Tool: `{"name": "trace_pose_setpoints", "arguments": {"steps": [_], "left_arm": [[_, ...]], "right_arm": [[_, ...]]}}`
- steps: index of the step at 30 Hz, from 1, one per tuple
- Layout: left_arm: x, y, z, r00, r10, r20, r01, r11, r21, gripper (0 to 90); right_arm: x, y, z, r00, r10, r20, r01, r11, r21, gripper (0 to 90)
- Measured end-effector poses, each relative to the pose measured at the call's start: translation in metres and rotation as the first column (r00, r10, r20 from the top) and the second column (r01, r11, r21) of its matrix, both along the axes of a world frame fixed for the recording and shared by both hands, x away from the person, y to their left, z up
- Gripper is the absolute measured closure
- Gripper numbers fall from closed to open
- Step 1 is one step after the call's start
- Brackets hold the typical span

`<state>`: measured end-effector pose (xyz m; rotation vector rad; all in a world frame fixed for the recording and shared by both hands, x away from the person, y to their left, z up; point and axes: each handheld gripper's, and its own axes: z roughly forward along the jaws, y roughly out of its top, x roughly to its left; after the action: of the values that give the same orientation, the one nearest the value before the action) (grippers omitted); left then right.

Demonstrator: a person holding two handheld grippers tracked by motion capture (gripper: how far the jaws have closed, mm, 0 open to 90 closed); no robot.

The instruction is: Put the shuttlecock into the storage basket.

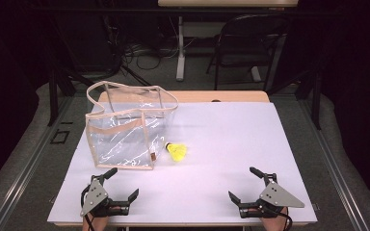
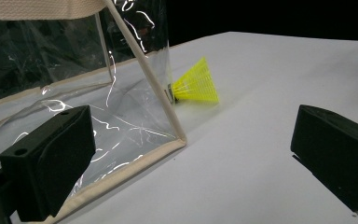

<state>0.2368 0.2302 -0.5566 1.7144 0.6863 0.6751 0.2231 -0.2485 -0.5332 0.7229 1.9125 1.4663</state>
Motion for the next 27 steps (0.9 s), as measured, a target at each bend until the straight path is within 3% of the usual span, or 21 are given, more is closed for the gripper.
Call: {"name": "trace_pose_setpoints", "arguments": {"steps": [9, 23, 27], "left_arm": [[0.001, -0.003, -0.001, 1.0, -0.009, -0.004, 0.009, 0.9999, 0.006, 0.0], [0.0, -0.002, -0.001, 0.9999, -0.007, -0.008, 0.007, 0.9999, 0.007, 0.0], [-0.001, -0.001, -0.001, 1.0, -0.006, -0.006, 0.006, 1.0, 0.006, 0.0]], "right_arm": [[0.004, 0.002, 0.0, 0.9998, 0.015, -0.016, -0.015, 1.0, -0.003, 0.0], [0.016, 0.011, -0.001, 0.995, 0.0, -0.1, -0.003, 0.999, -0.035, 0.0], [0.02, 0.018, -0.001, 0.9928, 0.013, -0.119, -0.021, 0.997, -0.071, 0.0]]}}
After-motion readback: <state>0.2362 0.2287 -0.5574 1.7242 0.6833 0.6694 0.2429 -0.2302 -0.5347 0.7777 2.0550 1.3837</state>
